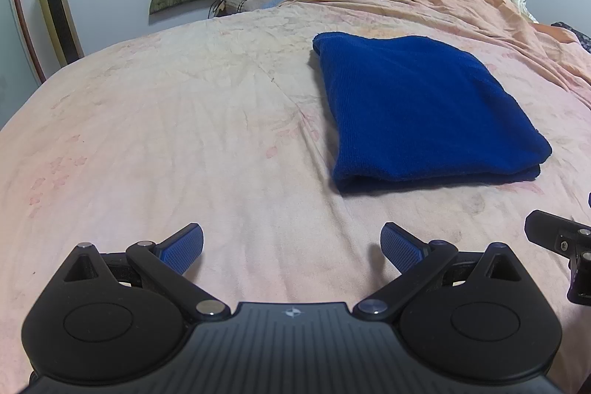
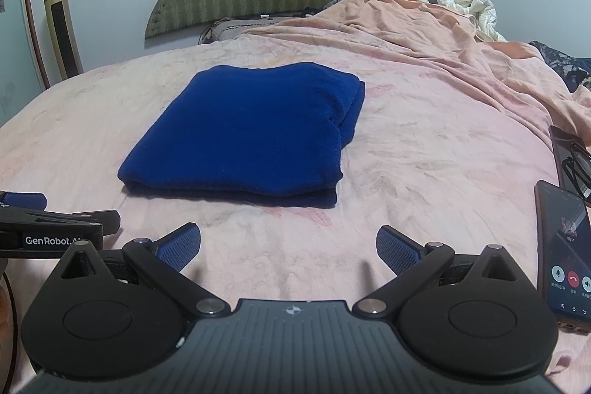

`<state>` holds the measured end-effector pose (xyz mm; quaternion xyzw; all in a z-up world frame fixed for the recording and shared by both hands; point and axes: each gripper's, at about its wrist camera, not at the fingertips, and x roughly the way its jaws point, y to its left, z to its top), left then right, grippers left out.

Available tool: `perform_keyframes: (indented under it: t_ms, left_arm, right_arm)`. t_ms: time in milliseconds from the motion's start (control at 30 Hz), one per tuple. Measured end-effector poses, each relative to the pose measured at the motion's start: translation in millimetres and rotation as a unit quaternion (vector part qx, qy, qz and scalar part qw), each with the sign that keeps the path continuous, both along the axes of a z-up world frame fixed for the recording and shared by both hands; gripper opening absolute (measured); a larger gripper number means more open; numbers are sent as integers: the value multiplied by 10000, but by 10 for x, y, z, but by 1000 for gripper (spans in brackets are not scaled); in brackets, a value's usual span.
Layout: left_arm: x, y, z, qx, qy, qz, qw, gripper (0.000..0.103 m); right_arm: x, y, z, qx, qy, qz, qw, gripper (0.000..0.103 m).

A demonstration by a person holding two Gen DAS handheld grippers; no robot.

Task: Fold small clothes

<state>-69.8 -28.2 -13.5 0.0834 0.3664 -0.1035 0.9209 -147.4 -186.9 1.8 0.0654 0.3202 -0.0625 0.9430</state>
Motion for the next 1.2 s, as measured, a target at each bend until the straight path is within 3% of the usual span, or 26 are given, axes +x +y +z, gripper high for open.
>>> perform_keyframes:
  t_ms: [1200]
  left_arm:
    - [-10, -36, 5, 107, -21, 7, 9999, 103]
  right_arm:
    - [-9, -10, 6, 93, -67, -17, 9999, 102]
